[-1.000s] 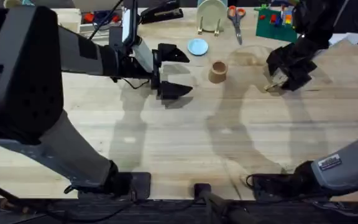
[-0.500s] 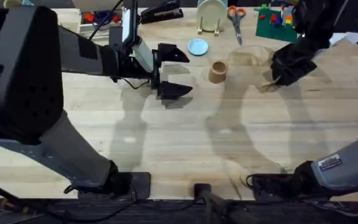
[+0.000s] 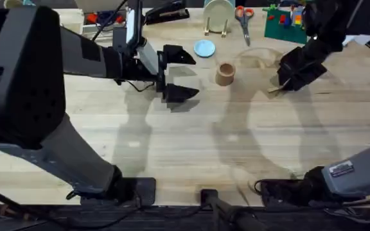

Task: Pick up a utensil and set it on the pink plate, then put the other utensil in the container.

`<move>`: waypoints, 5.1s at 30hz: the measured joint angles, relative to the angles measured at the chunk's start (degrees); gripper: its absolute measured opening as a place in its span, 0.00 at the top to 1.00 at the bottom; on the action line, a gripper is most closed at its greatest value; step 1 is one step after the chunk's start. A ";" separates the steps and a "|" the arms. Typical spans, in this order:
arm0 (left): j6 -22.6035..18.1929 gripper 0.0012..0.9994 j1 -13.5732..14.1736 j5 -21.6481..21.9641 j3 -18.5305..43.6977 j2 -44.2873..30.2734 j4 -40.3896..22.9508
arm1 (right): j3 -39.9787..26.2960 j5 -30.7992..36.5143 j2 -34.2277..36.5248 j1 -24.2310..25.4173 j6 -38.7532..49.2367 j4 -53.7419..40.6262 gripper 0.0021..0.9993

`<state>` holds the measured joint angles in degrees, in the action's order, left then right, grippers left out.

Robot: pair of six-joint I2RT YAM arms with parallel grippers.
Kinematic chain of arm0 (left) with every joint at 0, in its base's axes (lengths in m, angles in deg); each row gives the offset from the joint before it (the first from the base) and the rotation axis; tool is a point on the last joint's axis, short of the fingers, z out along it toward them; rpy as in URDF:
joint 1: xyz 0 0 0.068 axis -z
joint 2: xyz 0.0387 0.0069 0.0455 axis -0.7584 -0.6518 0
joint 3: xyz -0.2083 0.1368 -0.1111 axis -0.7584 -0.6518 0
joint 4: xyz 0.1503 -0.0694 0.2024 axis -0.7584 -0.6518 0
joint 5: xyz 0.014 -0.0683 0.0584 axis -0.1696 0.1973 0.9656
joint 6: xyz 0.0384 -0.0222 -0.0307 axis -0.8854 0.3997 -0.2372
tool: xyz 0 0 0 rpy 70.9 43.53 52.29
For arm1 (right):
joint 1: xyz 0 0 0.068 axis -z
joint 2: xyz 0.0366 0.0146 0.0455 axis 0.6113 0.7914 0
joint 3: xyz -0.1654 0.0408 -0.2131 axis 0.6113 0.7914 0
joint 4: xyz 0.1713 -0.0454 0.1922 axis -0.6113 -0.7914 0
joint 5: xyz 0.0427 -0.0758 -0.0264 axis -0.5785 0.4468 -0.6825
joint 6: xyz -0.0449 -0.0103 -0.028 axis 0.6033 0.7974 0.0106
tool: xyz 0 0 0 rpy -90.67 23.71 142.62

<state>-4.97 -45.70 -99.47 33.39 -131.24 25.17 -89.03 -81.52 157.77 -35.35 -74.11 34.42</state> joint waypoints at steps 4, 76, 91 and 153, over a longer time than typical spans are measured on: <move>0.00 0.01 0.00 0.01 0.00 0.00 0.00 | 0.38 -1.05 -8.55 -0.20 6.55 -0.02 0.97; 0.00 0.00 0.00 0.01 0.00 0.00 0.00 | 0.43 -86.00 -10.89 10.97 125.27 11.12 0.97; 0.00 0.00 0.00 0.01 0.00 0.00 0.00 | 0.43 -90.02 -2.44 10.73 135.30 11.47 0.97; 0.00 0.00 0.00 0.01 0.00 0.00 0.00 | 0.43 -90.74 16.29 2.21 144.93 14.74 0.97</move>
<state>-4.97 -45.70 -99.47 33.39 -131.24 25.17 -88.61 -172.26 174.06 -33.13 70.82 49.16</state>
